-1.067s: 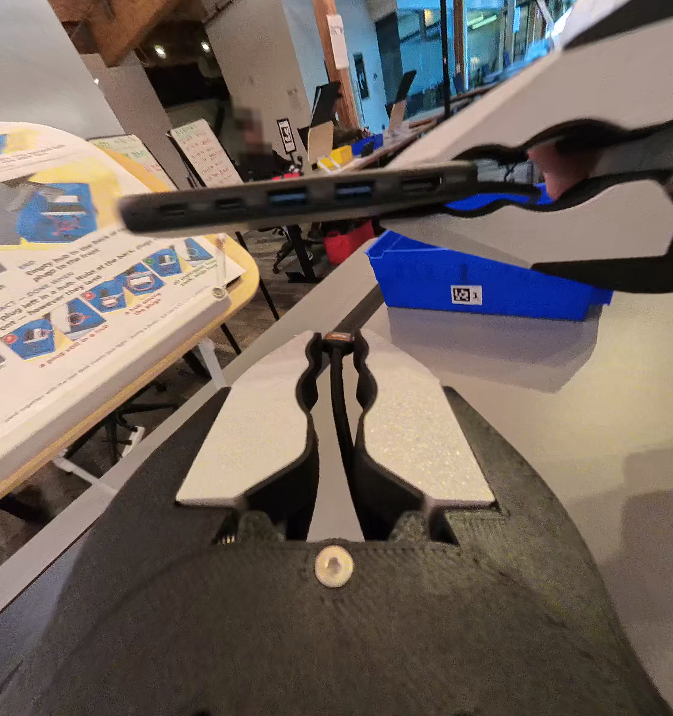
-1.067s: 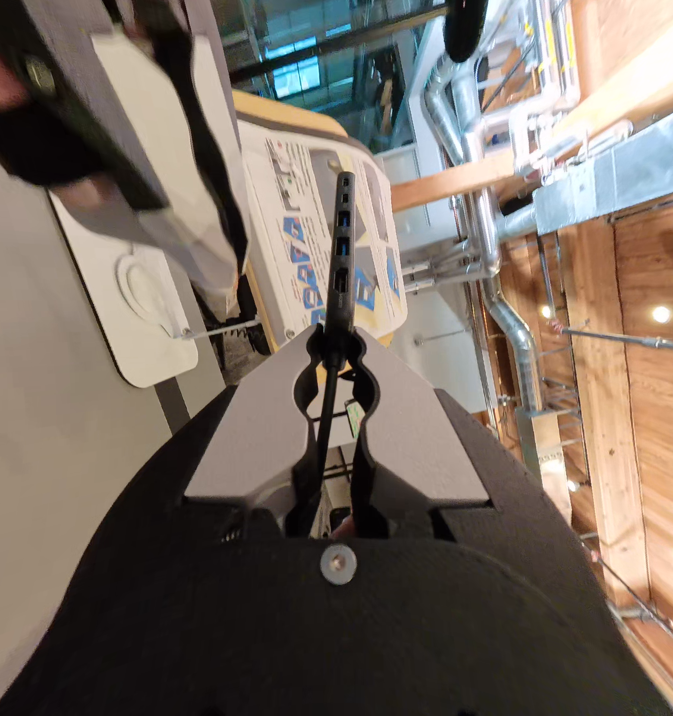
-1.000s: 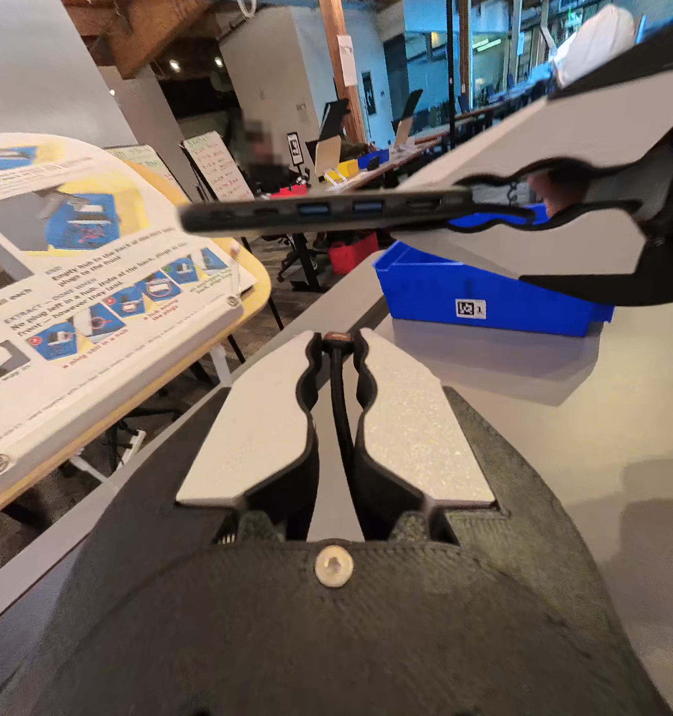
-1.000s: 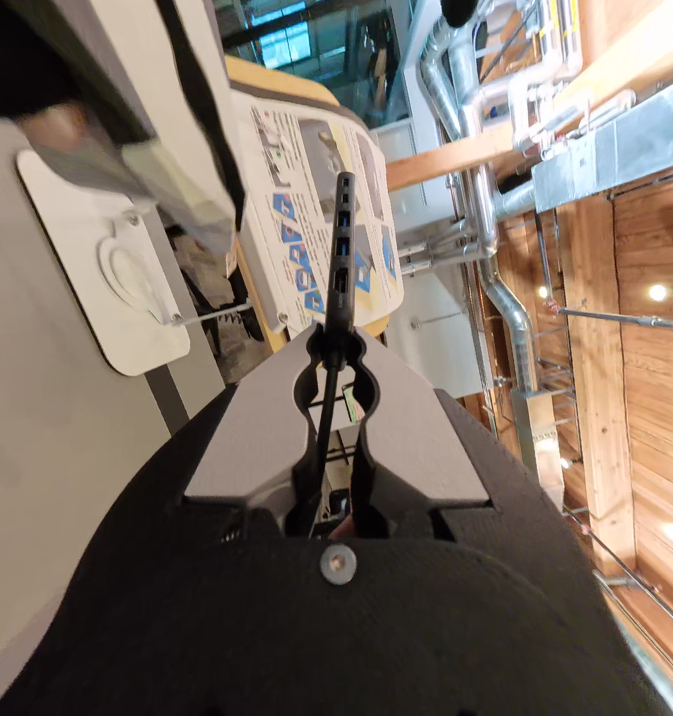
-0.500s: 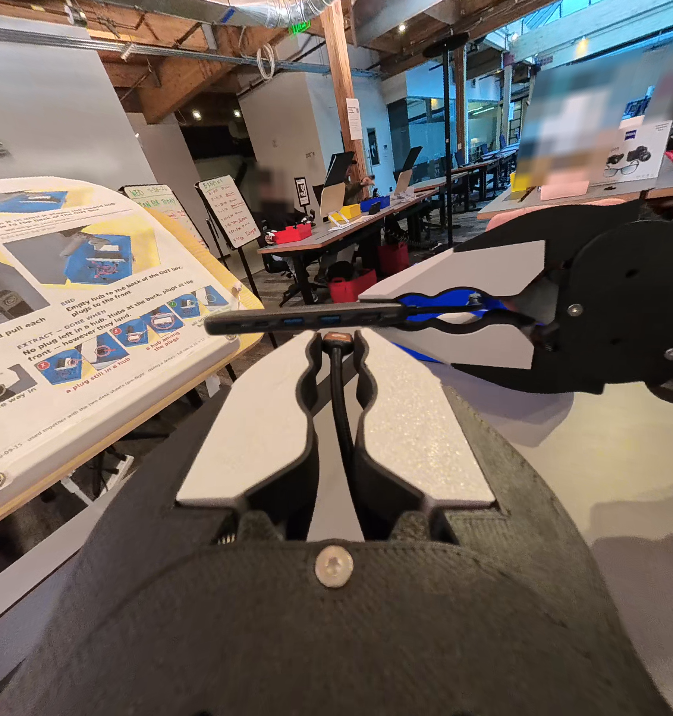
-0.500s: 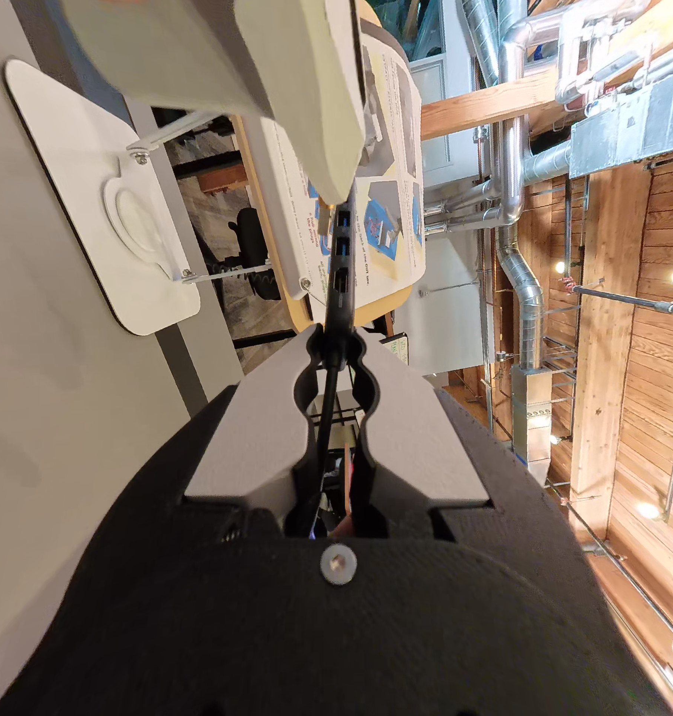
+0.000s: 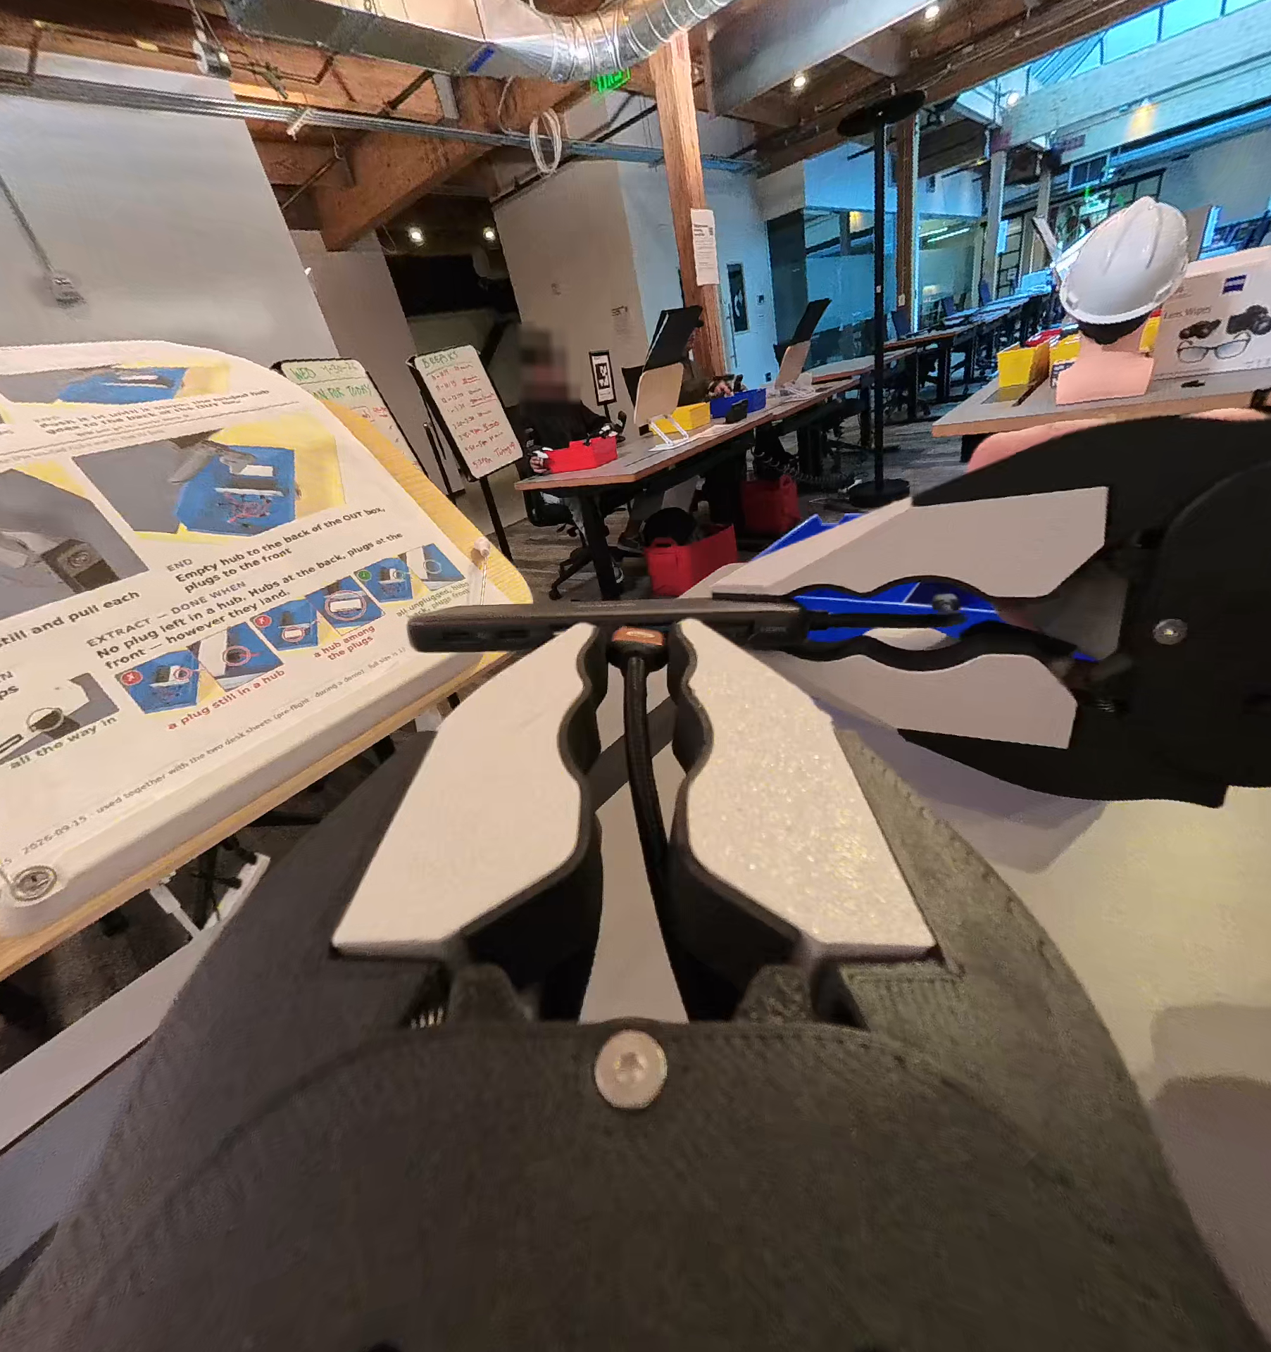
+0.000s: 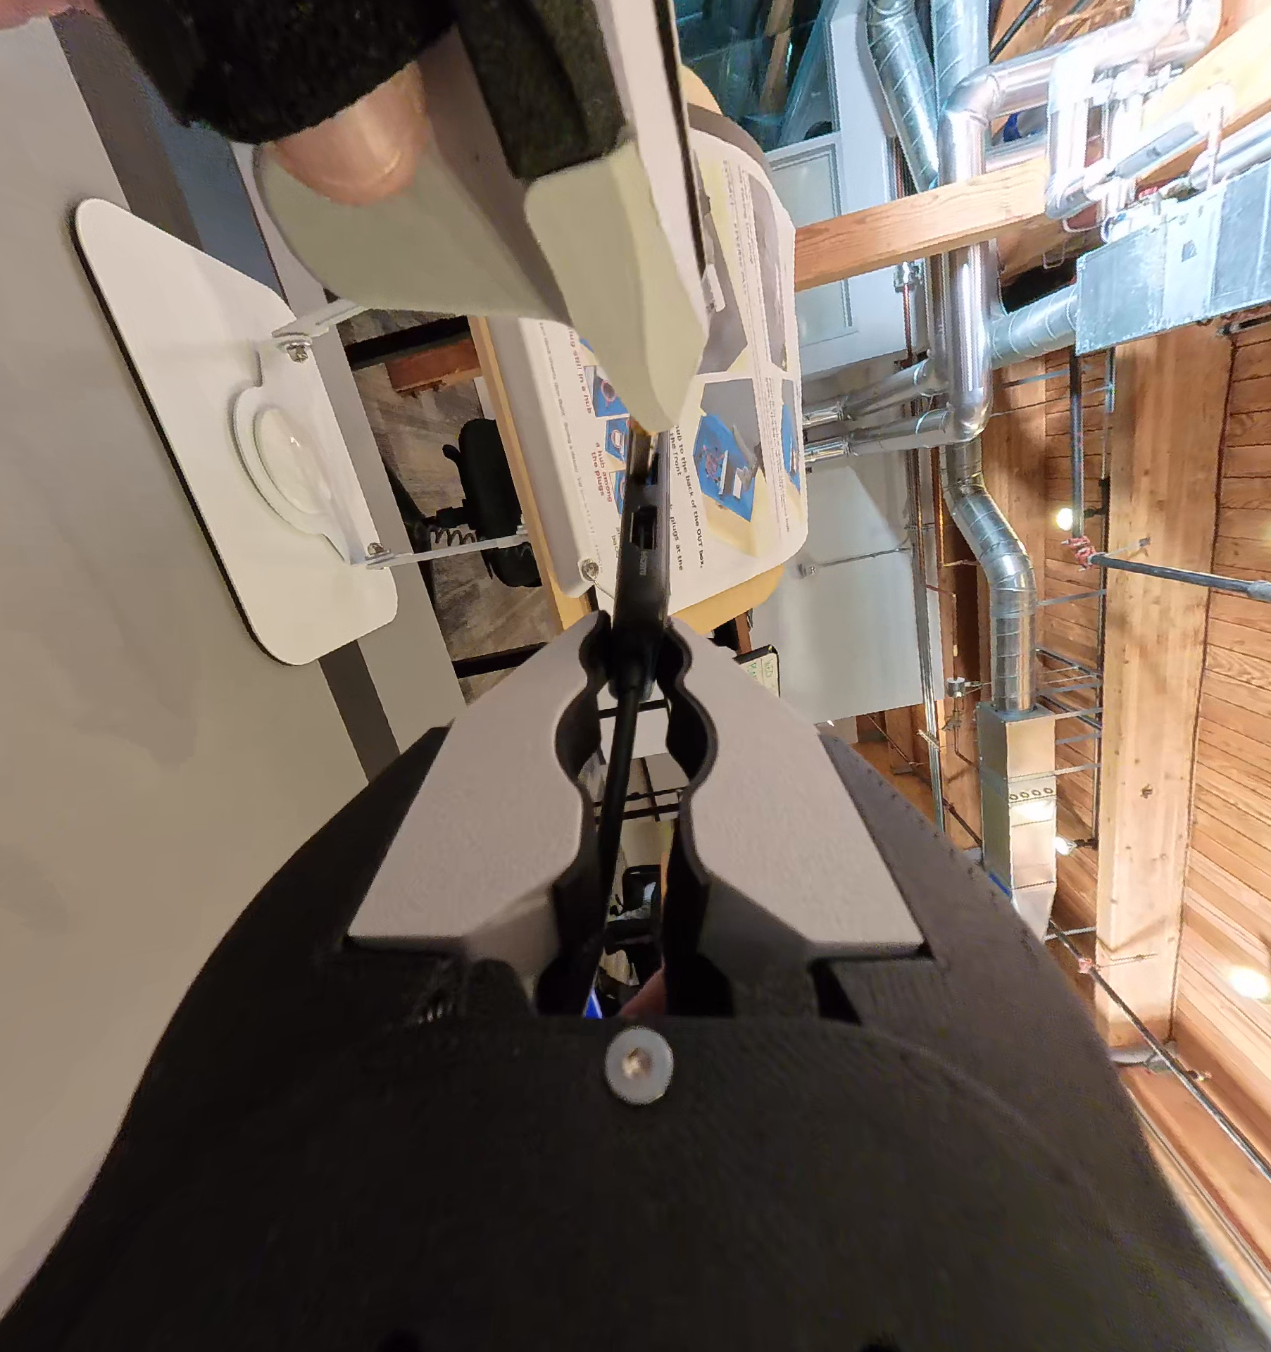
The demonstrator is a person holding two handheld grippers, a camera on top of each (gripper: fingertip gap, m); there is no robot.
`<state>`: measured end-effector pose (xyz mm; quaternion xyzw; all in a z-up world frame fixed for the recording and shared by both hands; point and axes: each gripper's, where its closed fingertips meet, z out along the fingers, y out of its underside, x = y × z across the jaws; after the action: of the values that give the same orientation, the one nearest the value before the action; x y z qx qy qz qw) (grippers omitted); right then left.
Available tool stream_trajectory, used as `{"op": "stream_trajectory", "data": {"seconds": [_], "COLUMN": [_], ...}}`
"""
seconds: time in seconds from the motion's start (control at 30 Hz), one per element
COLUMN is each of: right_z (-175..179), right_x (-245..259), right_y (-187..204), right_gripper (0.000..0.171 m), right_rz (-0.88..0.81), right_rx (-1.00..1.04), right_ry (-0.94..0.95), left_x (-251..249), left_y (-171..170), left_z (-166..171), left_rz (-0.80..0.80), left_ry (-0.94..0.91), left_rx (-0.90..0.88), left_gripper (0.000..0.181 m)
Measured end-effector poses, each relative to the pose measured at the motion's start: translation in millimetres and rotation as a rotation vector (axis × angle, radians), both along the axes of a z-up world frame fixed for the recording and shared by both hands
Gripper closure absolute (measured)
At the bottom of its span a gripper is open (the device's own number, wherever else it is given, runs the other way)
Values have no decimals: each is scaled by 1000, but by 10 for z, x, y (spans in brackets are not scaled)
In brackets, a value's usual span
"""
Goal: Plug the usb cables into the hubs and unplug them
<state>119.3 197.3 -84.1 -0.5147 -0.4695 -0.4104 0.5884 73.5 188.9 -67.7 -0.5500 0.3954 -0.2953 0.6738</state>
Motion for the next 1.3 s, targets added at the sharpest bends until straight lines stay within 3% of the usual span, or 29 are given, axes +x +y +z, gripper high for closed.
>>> {"op": "stream_trajectory", "data": {"seconds": [0.57,1.07,1.3], "right_z": [73,46,72], "right_x": [-131,-29,116], "right_y": [-97,-38,27], "right_gripper": [163,162,162], "right_rz": [55,75,68], "right_rx": [100,30,17], "right_ry": [-66,27,94], "left_x": [-29,-93,-177], "left_y": [-13,16,47], "left_z": [28,90,118], "left_rz": [-106,-122,-280], "left_ry": [-53,-72,-225], "left_rx": [-115,-109,-230], "left_gripper": [166,166,166]}}
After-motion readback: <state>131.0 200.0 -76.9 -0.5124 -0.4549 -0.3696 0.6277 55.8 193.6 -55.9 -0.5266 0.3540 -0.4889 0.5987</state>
